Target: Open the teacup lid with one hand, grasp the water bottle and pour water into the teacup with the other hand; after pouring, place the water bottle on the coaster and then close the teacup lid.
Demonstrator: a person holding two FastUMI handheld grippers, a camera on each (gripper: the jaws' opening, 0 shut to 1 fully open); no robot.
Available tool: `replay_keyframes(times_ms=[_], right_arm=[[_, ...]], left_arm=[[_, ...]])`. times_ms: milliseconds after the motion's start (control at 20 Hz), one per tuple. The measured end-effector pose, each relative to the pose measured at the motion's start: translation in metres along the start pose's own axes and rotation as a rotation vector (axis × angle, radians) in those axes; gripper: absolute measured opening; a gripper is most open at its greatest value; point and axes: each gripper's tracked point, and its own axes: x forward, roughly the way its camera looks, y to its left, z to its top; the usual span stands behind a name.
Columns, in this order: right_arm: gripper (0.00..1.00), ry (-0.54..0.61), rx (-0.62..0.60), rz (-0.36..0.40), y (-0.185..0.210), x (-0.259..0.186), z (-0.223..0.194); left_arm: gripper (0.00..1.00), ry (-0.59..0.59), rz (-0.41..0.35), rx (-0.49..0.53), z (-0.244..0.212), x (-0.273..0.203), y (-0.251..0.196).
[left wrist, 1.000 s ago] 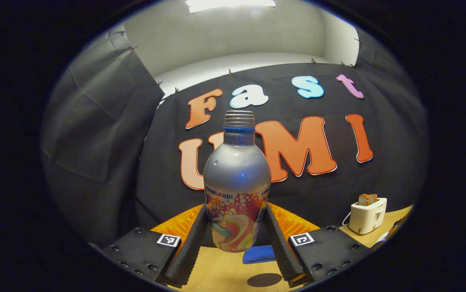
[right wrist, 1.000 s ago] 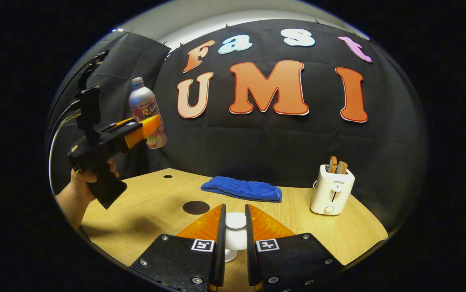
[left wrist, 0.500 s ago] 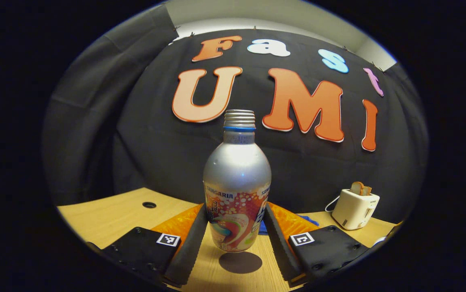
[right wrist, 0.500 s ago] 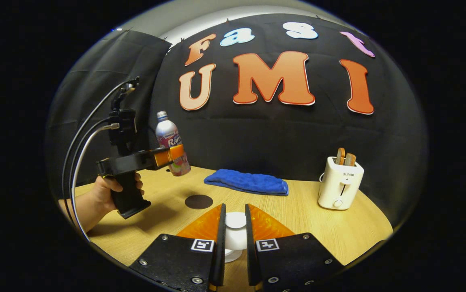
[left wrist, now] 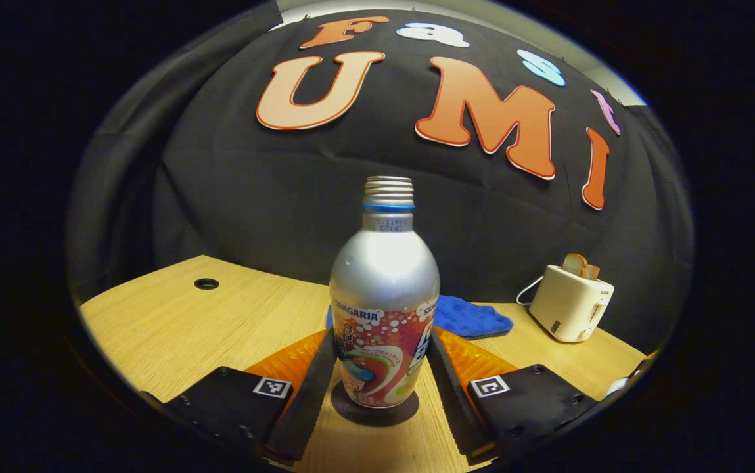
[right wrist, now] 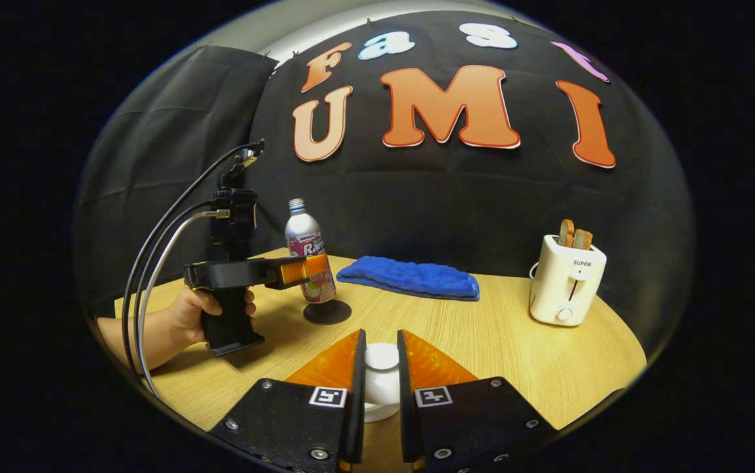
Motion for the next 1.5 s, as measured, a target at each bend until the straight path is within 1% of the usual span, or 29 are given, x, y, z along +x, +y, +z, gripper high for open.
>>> replay_keyframes(times_ms=[50, 100, 150, 200, 250, 350, 400, 450, 500, 550, 650, 700, 750, 800, 850, 1000, 1050, 1100, 1250, 1350, 1400, 1450, 1500], right_arm=[[0.23, 0.007, -0.002, 0.0, -0.001, 0.0, -0.001], [0.23, 0.014, -0.001, 0.005, 0.0, -0.001, -0.002], [0.23, 0.016, 0.0, 0.009, 0.001, -0.002, -0.002], [0.23, 0.02, 0.001, 0.016, 0.002, -0.002, -0.003], [0.23, 0.025, 0.0, 0.023, 0.004, -0.002, -0.005], [0.23, 0.034, -0.004, 0.023, 0.004, -0.002, -0.006], [0.23, 0.038, -0.001, 0.023, 0.004, -0.003, -0.007], [0.23, 0.041, 0.003, 0.028, 0.006, -0.002, -0.007], [0.23, 0.044, 0.005, 0.027, 0.007, -0.003, -0.008], [0.23, 0.045, 0.004, 0.029, 0.008, -0.003, -0.008], [0.23, 0.047, -0.003, 0.03, 0.008, -0.001, -0.008], [0.23, 0.047, -0.004, 0.03, 0.007, 0.0, -0.007], [0.23, 0.05, 0.001, 0.036, 0.008, 0.0, -0.008], [0.23, 0.049, 0.007, 0.043, 0.011, 0.001, -0.009], [0.23, 0.053, 0.012, 0.046, 0.012, 0.001, -0.01], [0.23, 0.059, 0.019, 0.036, 0.01, 0.002, -0.011], [0.23, 0.063, 0.03, 0.037, 0.012, 0.003, -0.012], [0.23, 0.062, 0.034, 0.038, 0.012, -0.01, -0.014], [0.23, 0.059, 0.021, 0.029, 0.011, -0.01, -0.014], [0.23, 0.065, 0.025, 0.038, 0.013, -0.011, -0.018], [0.23, 0.071, 0.027, 0.039, 0.013, 0.001, -0.016], [0.23, 0.062, 0.025, 0.035, 0.012, 0.001, -0.014], [0.23, 0.062, 0.021, 0.029, 0.012, 0.0, -0.015]], left_arm=[[0.84, 0.013, -0.003, -0.001, -0.006, 0.002, -0.002], [0.84, 0.03, -0.004, -0.002, -0.012, 0.003, -0.002], [0.87, 0.041, -0.008, -0.005, -0.016, 0.004, -0.003], [0.87, 0.05, -0.01, -0.006, -0.018, 0.004, -0.002], [0.8, 0.055, -0.01, -0.002, -0.02, 0.005, -0.002], [0.87, 0.072, -0.006, 0.006, -0.029, 0.009, -0.001], [0.84, 0.085, -0.007, 0.011, -0.032, 0.01, -0.001], [0.89, 0.075, -0.014, 0.017, -0.031, 0.009, -0.003], [0.83, 0.079, -0.02, 0.019, -0.03, 0.008, -0.005], [0.88, 0.087, -0.026, 0.026, -0.033, 0.006, -0.004], [0.87, 0.095, -0.036, 0.041, -0.032, 0.002, -0.006], [0.95, 0.104, -0.05, 0.054, -0.036, -0.005, -0.007], [1.0, 0.106, -0.056, 0.079, -0.037, -0.007, -0.008], [1.0, 0.101, -0.051, 0.104, -0.037, -0.01, -0.005], [0.98, 0.101, -0.05, 0.118, -0.037, -0.013, -0.006], [1.0, 0.085, -0.066, 0.125, -0.031, -0.031, -0.01], [0.99, 0.075, -0.066, 0.132, -0.029, -0.037, -0.01], [0.99, 0.066, -0.065, 0.136, -0.025, -0.044, -0.01], [0.99, 0.031, -0.071, 0.121, -0.016, -0.064, -0.011], [0.99, 0.013, -0.063, 0.115, -0.01, -0.077, -0.011], [0.99, 0.0, -0.059, 0.114, -0.007, -0.084, -0.01], [0.97, -0.014, -0.053, 0.115, -0.002, -0.09, -0.01], [0.99, -0.029, -0.05, 0.116, 0.003, -0.097, -0.009]])
